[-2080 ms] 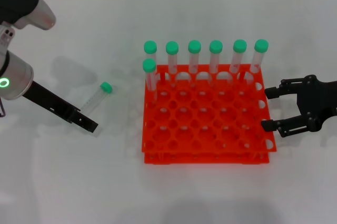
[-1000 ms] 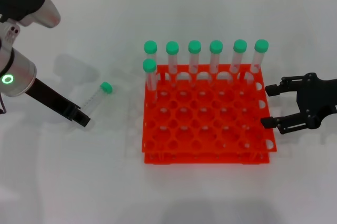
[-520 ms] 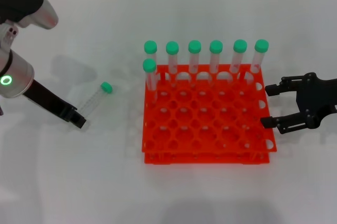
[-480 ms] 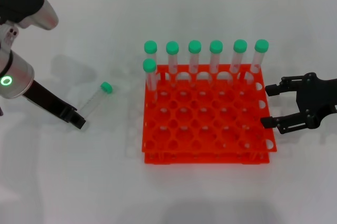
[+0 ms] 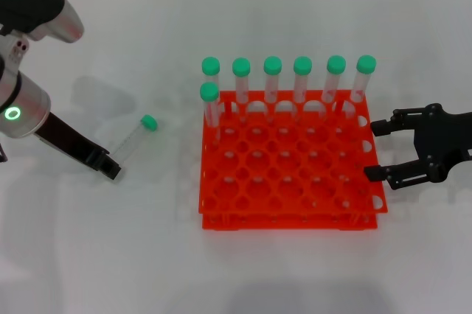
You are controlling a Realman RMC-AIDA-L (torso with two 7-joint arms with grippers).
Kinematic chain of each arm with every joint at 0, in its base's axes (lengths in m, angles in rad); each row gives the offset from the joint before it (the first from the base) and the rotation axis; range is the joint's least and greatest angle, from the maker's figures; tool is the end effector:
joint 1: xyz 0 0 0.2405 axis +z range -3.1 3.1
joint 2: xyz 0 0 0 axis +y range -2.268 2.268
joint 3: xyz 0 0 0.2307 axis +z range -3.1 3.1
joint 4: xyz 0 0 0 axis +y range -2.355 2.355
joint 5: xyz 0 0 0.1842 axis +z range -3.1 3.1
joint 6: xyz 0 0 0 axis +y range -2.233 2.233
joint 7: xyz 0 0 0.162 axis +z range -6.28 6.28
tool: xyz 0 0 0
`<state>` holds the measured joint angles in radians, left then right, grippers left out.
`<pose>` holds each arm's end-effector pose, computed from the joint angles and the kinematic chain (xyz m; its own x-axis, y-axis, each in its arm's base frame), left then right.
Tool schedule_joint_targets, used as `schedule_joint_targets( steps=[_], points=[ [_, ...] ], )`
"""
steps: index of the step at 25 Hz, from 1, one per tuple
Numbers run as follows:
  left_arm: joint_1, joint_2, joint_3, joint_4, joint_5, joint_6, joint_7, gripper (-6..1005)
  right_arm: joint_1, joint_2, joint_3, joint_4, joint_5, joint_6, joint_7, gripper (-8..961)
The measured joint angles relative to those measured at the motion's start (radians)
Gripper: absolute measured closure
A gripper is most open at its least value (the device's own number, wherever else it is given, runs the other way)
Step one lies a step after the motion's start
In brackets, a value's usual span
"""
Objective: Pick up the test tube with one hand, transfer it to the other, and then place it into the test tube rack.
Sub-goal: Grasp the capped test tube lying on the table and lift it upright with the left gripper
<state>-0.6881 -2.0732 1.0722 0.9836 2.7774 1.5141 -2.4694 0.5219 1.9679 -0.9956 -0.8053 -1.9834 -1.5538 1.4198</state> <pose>-0.2482 0.3276 0.0053 0.5146 0.8326 -0.2049 0.6956 -0.5451 -0.4679 0.2223 0.3078 0.0133 0.9474 -0.2072 -0.2441 -0.2476 -0.9574 -0.1484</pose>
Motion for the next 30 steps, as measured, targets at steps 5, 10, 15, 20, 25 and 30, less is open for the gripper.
schedule_joint_targets(
  steps=[5,10,15,20,25,30],
  points=[
    [-0.013,-0.001,0.0,-0.011,0.001,-0.018,-0.01,585,0.0,0.001,0.0,-0.001,0.0,0.001,0.0,133],
    [-0.017,-0.002,0.023,-0.017,-0.003,-0.029,-0.019,615,0.0,0.002,0.0,-0.001,-0.002,0.013,-0.002,134],
    [-0.02,-0.002,0.04,-0.037,-0.005,-0.031,-0.022,679,0.0,0.003,0.0,-0.002,-0.002,0.014,-0.002,133],
    [-0.018,-0.002,0.04,-0.034,-0.005,-0.031,-0.022,805,-0.001,0.005,0.0,-0.005,-0.003,0.012,-0.001,132],
    [0.009,-0.003,0.033,0.071,-0.058,-0.019,-0.016,803,-0.008,0.004,0.003,-0.007,-0.003,0.005,0.002,133],
    [0.105,-0.004,0.031,0.254,-0.232,-0.046,0.061,801,-0.011,0.005,0.005,-0.008,-0.003,0.004,0.002,134]
  ],
)
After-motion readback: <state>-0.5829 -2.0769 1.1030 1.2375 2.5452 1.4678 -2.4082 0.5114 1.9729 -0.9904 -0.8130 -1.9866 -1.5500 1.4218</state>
